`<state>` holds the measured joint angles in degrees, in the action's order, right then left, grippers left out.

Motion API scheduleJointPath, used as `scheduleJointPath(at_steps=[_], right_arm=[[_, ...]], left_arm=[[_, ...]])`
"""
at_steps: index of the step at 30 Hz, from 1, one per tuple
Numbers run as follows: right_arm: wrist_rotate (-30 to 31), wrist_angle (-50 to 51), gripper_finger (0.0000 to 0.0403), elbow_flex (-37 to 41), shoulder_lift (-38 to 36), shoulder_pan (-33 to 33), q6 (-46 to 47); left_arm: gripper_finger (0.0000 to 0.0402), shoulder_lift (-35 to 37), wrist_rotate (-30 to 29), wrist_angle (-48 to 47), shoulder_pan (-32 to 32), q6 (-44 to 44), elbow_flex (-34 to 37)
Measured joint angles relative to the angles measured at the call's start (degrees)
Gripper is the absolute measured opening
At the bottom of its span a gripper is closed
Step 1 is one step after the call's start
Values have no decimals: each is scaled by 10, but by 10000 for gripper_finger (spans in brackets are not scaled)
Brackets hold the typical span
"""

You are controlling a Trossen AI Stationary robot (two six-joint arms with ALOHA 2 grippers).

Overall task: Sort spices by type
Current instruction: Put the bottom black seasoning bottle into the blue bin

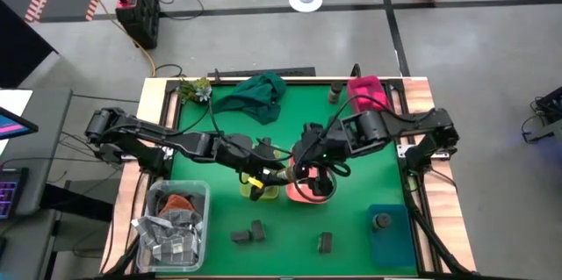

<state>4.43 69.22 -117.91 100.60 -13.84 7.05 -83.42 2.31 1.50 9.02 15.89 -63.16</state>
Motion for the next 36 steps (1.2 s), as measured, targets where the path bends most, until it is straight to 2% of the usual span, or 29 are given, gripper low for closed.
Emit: scheduleJointPath(at_steps=[15, 27, 31, 36], right_arm=[[-1, 17, 356, 0, 0, -1, 6], [0, 11, 229, 0, 0, 2, -2], [-2, 26, 229, 0, 0, 8, -2], [-4, 75, 234, 1, -7, 7, 17]], left_arm=[[164, 0, -17, 68, 0, -41, -1], [167, 0, -33, 70, 0, -49, -1], [199, 0, -34, 69, 0, -34, -1], [278, 5, -33, 41, 0, -28, -1]])
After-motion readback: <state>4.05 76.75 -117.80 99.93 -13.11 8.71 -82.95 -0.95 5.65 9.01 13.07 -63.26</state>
